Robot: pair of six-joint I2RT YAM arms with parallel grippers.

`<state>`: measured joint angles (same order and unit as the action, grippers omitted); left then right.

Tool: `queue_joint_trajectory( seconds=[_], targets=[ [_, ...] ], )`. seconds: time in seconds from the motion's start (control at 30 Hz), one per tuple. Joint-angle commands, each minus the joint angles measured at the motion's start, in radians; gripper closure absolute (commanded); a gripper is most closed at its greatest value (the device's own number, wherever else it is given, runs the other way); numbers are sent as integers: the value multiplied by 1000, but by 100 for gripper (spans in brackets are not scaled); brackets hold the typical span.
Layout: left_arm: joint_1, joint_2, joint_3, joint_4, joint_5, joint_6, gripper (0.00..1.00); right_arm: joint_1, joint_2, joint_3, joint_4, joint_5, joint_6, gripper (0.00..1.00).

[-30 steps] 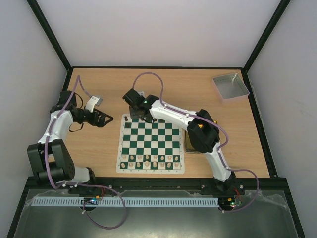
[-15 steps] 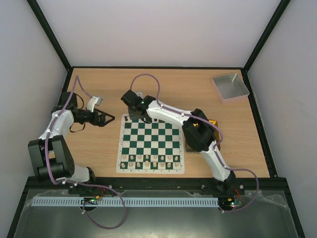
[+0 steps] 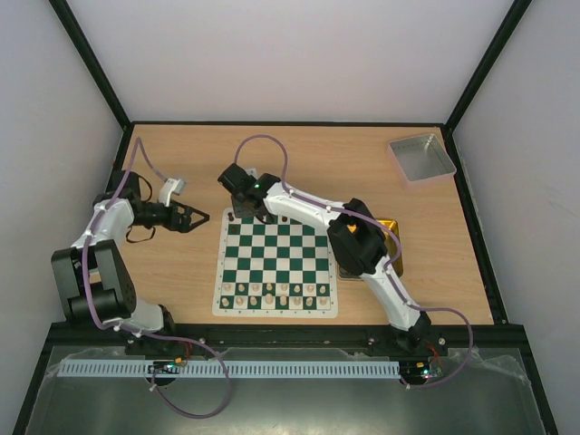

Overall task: Set up the chess pieces on the board
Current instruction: Pick up the chess piece from the chessboard.

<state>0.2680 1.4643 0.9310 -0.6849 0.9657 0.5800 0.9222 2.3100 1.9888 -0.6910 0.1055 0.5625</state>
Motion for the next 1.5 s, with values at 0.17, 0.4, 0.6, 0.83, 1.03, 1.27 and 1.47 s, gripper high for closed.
queue_joint_trajectory(
  seconds=[0.17, 0.4, 0.6, 0.83, 1.03, 1.27, 1.47],
  targets=[
    [18, 21, 26, -39, 51, 44, 1, -5, 29, 27, -41, 10, -13, 98],
    [18, 31, 30, -51, 59, 58, 1, -6, 36, 23, -36, 7, -15, 98],
    [20, 46, 34, -63, 65, 73, 1, -12, 43, 24, -32, 5, -16, 98],
    [20, 56, 35, -70, 70, 86, 1, -21, 63, 41, -29, -7, -18, 98],
    [21, 60, 36, -71, 70, 89, 1, -29, 63, 63, -23, -16, -21, 98],
    [23, 61, 35, -73, 71, 89, 1, -29, 55, 64, -13, -31, -18, 98],
    [25, 52, 34, -77, 71, 90, 1, -28, 32, 64, 1, -11, -18, 98]
  ],
)
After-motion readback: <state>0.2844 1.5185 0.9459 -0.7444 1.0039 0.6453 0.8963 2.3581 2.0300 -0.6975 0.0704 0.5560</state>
